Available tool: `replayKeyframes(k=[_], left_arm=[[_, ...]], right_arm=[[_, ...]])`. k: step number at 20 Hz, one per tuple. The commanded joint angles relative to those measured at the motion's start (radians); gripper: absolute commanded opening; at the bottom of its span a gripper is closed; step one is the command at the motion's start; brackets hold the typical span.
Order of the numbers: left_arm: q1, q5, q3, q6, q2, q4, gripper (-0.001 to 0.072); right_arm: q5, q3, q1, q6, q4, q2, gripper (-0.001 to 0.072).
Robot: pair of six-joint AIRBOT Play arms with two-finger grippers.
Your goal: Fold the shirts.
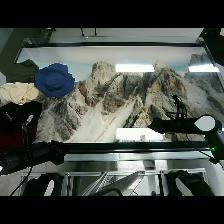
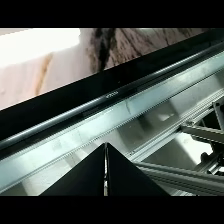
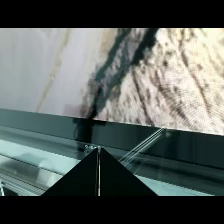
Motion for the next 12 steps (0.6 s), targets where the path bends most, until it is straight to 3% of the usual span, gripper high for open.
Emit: replayKeyframes(k=[1, 12], left_arm=[[0.001, 0.000, 0.000, 0.000, -0.001, 0.000, 0.0012], [0.001, 0.020, 0.000, 0.000, -0.001, -0.001, 0.0012]], right_arm=[[0.000, 0.000, 0.001, 0.000, 0.000, 0.000, 0.0017], [0.000, 0.000, 0.001, 0.000, 0.000, 0.000, 0.0017]])
